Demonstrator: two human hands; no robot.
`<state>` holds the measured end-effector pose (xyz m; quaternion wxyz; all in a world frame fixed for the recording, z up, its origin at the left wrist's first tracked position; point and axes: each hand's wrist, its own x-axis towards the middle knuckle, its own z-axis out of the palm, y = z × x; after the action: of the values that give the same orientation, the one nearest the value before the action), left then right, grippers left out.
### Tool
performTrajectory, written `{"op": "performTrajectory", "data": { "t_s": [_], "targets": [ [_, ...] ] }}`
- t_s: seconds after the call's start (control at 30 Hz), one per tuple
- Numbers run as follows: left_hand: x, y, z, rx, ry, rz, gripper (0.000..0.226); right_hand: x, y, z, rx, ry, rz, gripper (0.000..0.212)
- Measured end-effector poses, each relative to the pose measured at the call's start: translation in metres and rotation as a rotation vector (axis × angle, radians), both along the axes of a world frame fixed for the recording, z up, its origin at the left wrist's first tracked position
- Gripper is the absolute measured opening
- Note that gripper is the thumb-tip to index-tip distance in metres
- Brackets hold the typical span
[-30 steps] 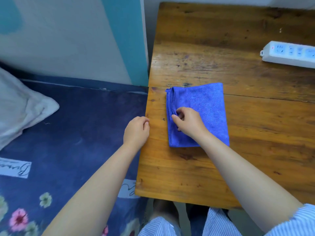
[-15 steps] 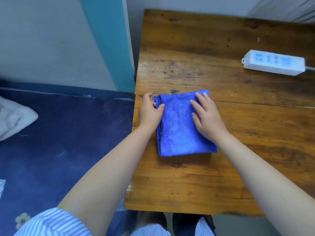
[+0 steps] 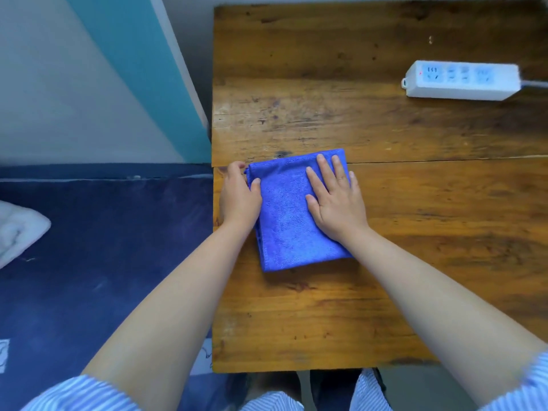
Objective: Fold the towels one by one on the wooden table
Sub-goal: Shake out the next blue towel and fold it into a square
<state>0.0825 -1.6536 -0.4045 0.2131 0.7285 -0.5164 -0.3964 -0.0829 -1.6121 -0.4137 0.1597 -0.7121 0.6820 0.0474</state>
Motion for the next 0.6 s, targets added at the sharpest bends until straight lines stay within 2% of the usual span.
{"op": "performTrajectory", "data": {
  "t_s": [0.1, 0.2, 0.27, 0.33, 0.47, 0.6],
  "targets": [
    [-0.006, 0.012, 0.012, -0.101, -0.220, -0.069, 0.045, 0.005, 0.002, 0.008, 0.038, -0.029, -0.017, 0.055],
    [-0.015, 0.045, 0.021, -0.367, -0.333, -0.357, 0.043, 0.004, 0.018, 0.018, 0.003, -0.094, -0.001, 0.053],
    [-0.023, 0.065, 0.016, -0.465, -0.401, -0.531, 0.042, -0.003, 0.031, 0.023, -0.024, -0.121, 0.006, 0.052],
    [-0.030, 0.074, 0.009, -0.408, -0.457, -0.626, 0.044, -0.009, 0.043, 0.022, -0.023, -0.113, 0.032, 0.052],
    [-0.027, 0.075, -0.017, -0.151, -0.534, -0.669, 0.060, -0.010, 0.056, 0.016, -0.053, -0.011, 0.039, 0.048],
    [-0.025, 0.075, -0.024, -0.175, -0.562, -0.664, 0.060, -0.005, 0.054, 0.014, -0.037, 0.076, 0.033, 0.049]
  ]
}}
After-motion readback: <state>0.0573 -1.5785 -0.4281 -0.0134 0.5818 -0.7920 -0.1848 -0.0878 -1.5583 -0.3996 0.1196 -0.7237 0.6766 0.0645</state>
